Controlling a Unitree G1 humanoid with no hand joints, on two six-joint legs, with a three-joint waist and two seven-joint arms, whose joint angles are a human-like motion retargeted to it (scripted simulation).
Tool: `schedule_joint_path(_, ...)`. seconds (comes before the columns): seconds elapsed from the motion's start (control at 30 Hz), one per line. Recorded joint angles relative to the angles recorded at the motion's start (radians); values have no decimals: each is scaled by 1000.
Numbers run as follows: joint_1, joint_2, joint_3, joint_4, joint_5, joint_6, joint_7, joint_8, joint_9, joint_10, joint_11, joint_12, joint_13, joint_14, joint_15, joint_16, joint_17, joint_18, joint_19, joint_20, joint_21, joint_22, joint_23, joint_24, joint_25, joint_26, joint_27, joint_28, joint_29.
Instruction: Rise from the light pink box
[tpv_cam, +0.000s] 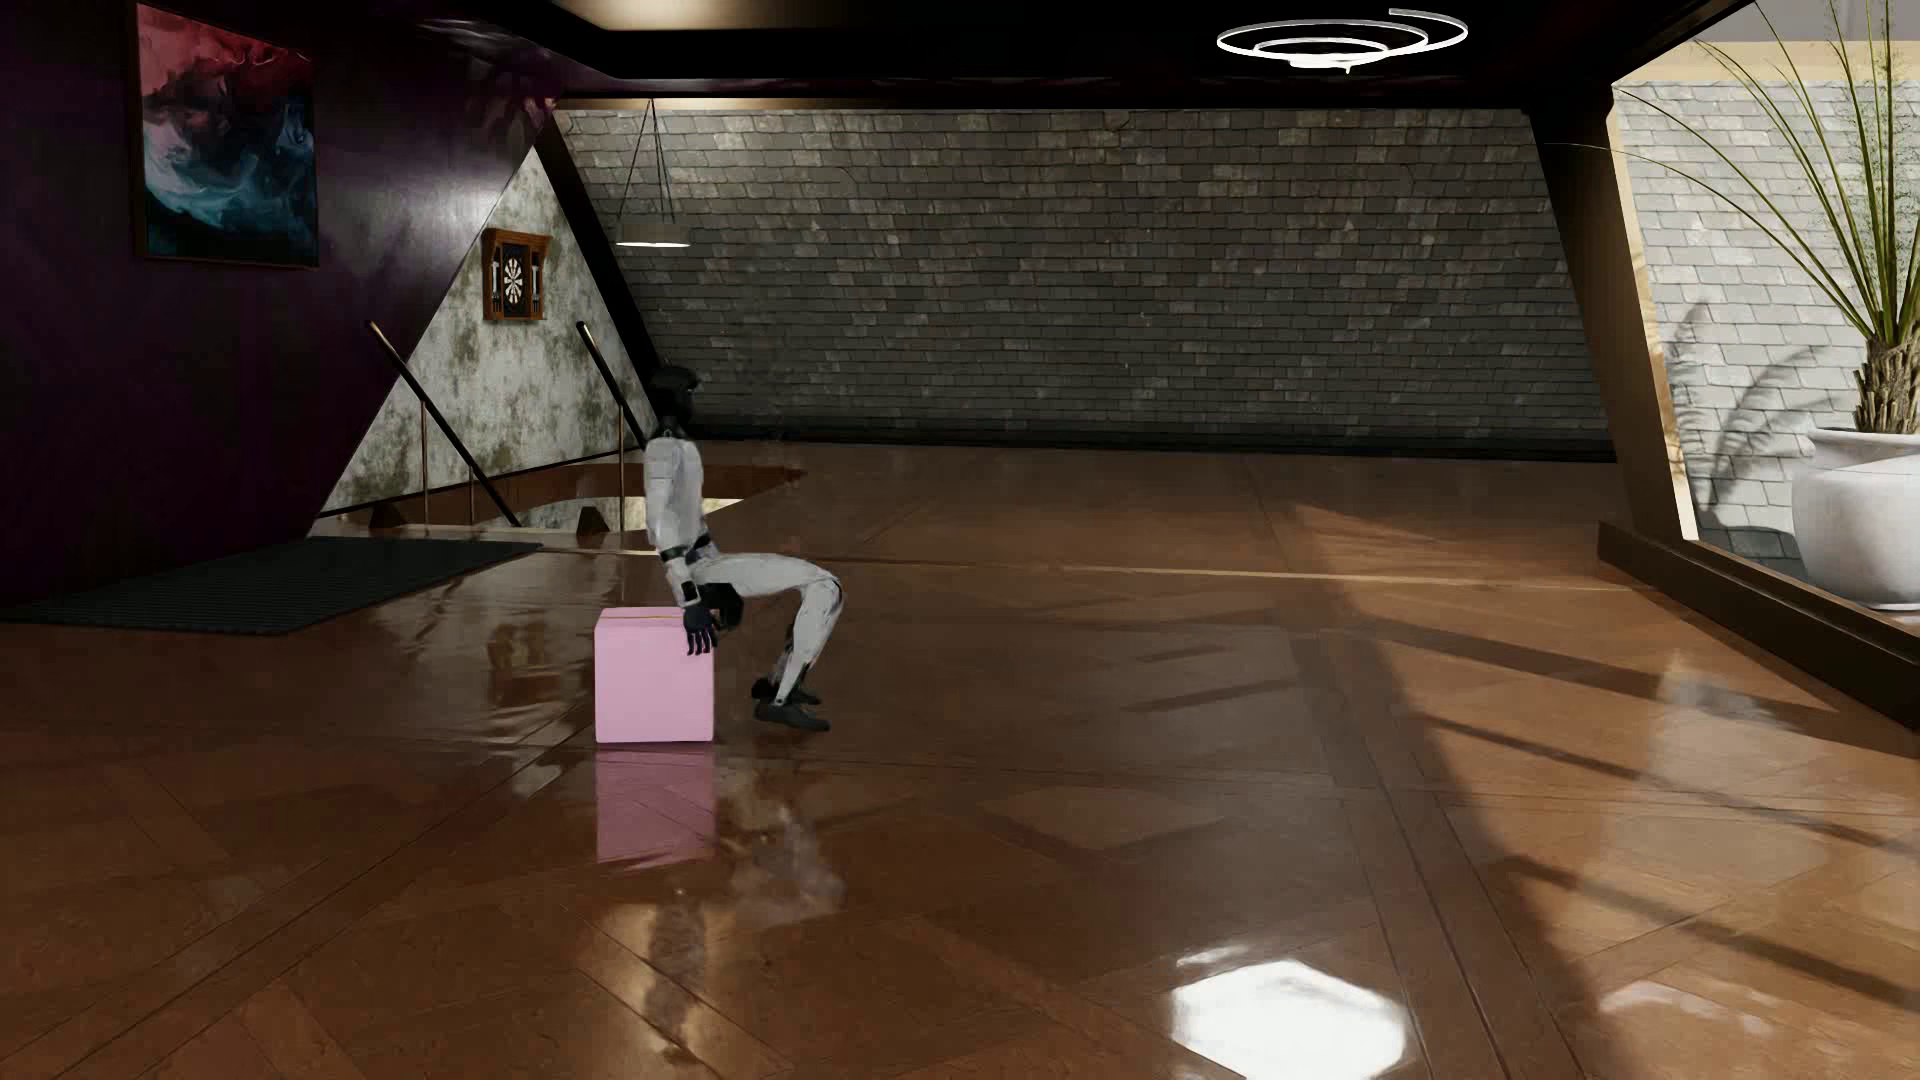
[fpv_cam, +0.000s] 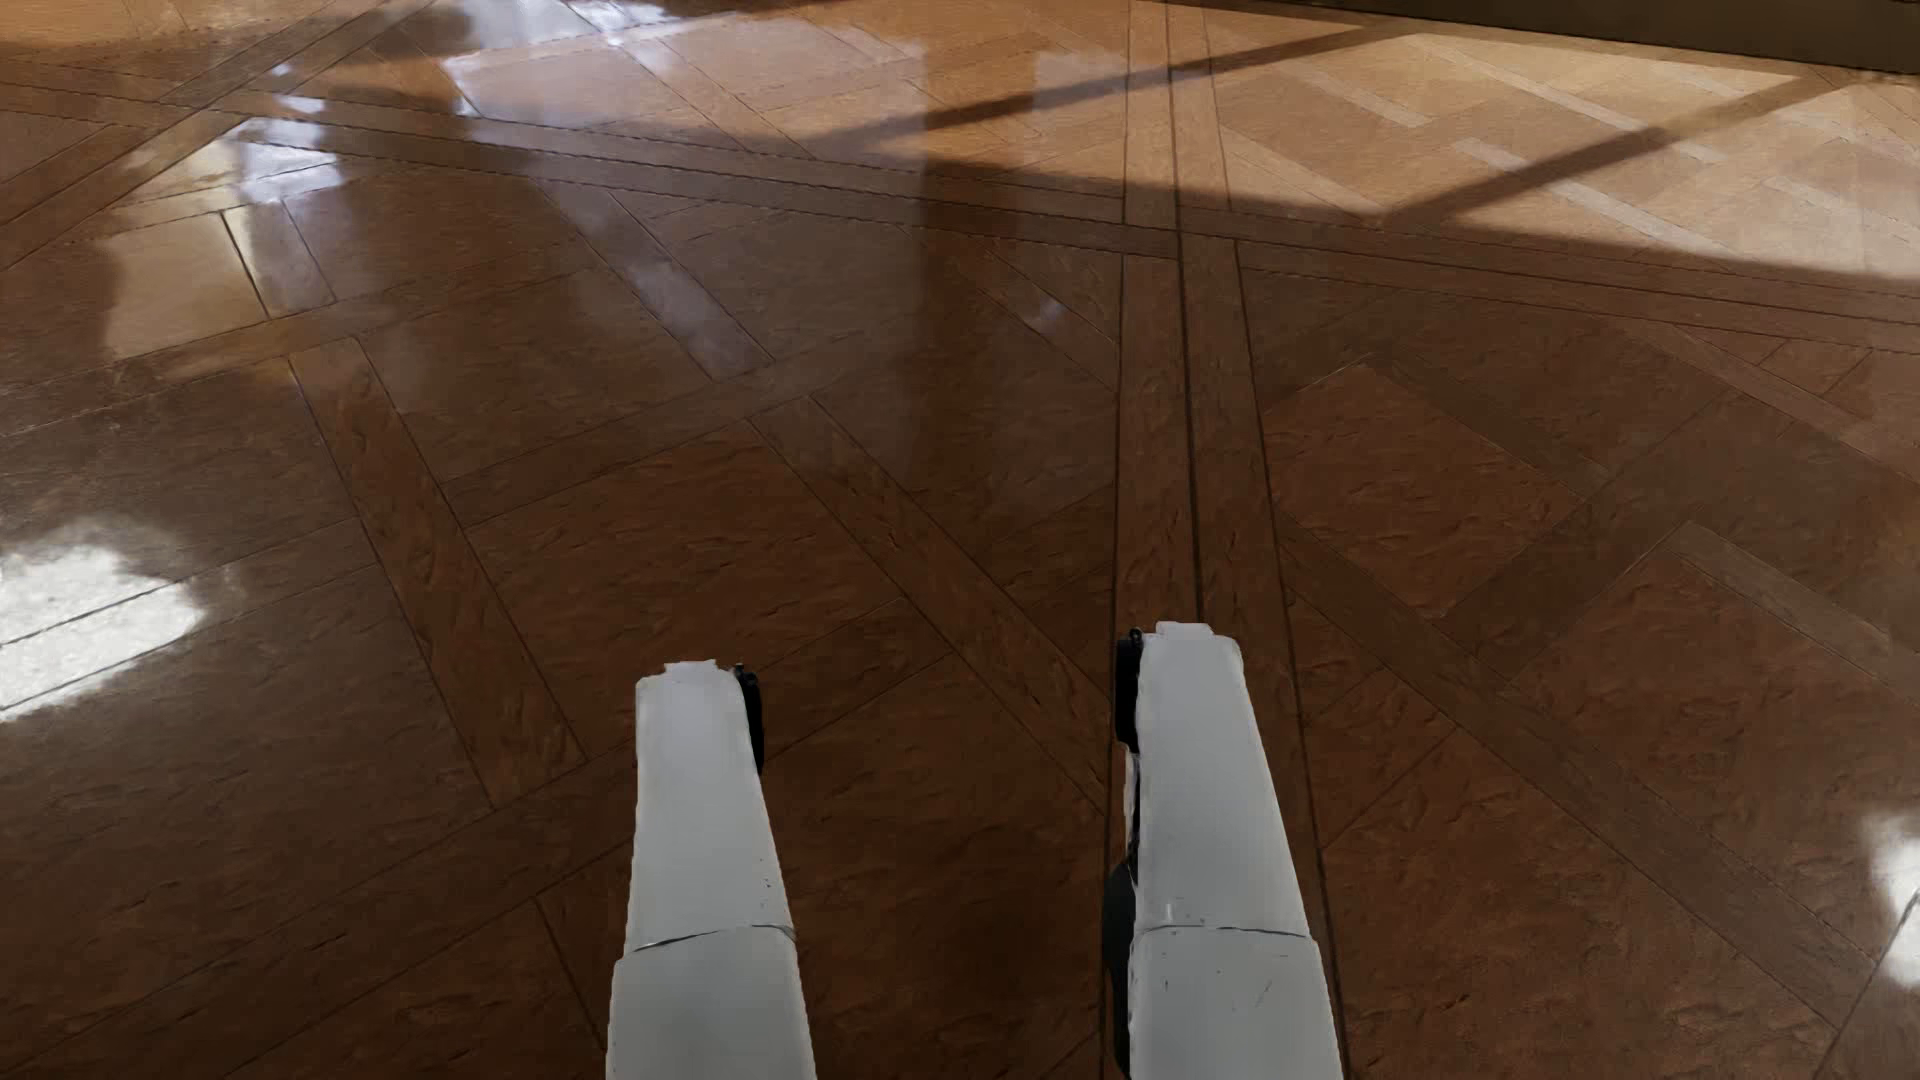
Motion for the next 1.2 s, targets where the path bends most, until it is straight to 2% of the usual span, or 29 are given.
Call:
schedule_joint_path(0.07, 1, 6, -1, 1, 5, -1, -2, -1, -2, 1, -2, 32, 28, 1, 3, -6, 10, 1, -1, 18, -4, -59, -40, -22, -8, -6, -6, -7, 26)
schedule_joint_path(0.17, 6, 18, -1, 2, 13, -1, -5, 0, -3, 2, -6, 31, 23, 3, 6, 8, 17, 3, -1, -4, 16, -135, -88, -1, -16, -31, -18, -36, 45)
schedule_joint_path(0.23, 8, 23, 1, -2, 16, -5, -5, -1, -3, 1, -8, -2, -4, 5, 8, 13, 20, 6, -5, -33, 35, -139, -90, 28, -11, -42, -22, -18, 21)
schedule_joint_path(0.43, 17, 36, 6, -3, 20, -10, -8, -3, 17, 3, -9, -77, -62, -1, 7, 15, 7, 6, -9, -62, 75, -97, -110, 14, 7, -26, -20, 40, -9)
schedule_joint_path(0.63, -27, 0, 10, -13, 9, -10, -15, -2, 73, 8, -9, -100, -105, -38, -1, 23, 9, 14, 4, -59, 74, -102, -128, 9, 25, -24, -16, 44, -20)
schedule_joint_path(0.73, -89, -60, 12, -23, -3, -9, -27, 4, 100, 16, 0, -59, -106, -49, -13, 56, -15, 11, 15, -5, 54, -239, -215, -24, 39, -27, -16, 7, -8)
schedule_joint_path(0.8, -152, -122, 13, -31, -13, -7, -39, 14, 108, 26, 12, 11, -78, -53, -24, 106, -52, 4, 28, 59, 8, -447, -348, -54, 90, -34, -20, 20, -43)
schedule_joint_path(0.87, -220, -188, 16, -46, -29, 0, -51, 26, 114, 39, 29, 93, -22, -52, -35, 165, -99, 3, 46, 116, -61, -721, -564, -69, 175, -50, -30, 94, -146)
schedule_joint_path(0.9, -258, -222, 17, -54, -40, 4, -57, 32, 118, 45, 37, 118, 3, -43, -40, 197, -122, 2, 57, 127, -98, -856, -695, -78, 216, -57, -49, 176, -228)
schedule_joint_path(0.93, -294, -256, 18, -57, -49, 10, -64, 38, 124, 51, 45, 130, 20, -34, -44, 229, -147, -4, 68, 134, -127, -983, -838, -46, 237, -66, -77, 284, -322)
schedule_joint_path(1.0, -361, -320, 17, -60, -59, 23, -74, 49, 151, 64, 57, 106, 3, -35, -54, 314, -224, -10, 89, 117, -157, -1179, -1116, -17, 251, -99, -146, 508, -495)
schedule_joint_path(1.03, -396, -352, 17, -65, -63, 31, -77, 54, 168, 68, 60, 55, -30, -38, -59, 368, -279, -12, 99, 81, -151, -1254, -1235, 13, 232, -131, -191, 597, -561)
schedule_joint_path(1.07, -431, -384, 17, -69, -67, 41, -80, 60, 187, 70, 61, -30, -76, -43, -65, 428, -345, -16, 110, 22, -137, -1313, -1337, 47, 200, -161, -216, 628, -566)
schedule_joint_path(1.13, -491, -445, 22, -69, -71, 55, -81, 70, 234, 68, 59, -302, -208, -52, -74, 552, -515, -27, 124, -186, -68, -1382, -1482, 86, 166, -201, -234, 567, -425)
schedule_joint_path(1.17, -522, -474, 24, -73, -79, 63, -81, 76, 255, 67, 58, -485, -299, -55, -80, 609, -610, -33, 129, -349, 0, -1401, -1530, 82, 181, -215, -230, 517, -323)
schedule_joint_path(1.2, -545, -497, 25, -76, -83, 65, -78, 82, 279, 63, 57, -703, -415, -61, -89, 654, -698, -38, 132, -553, 109, -1409, -1555, 69, 201, -230, -242, 479, -277)
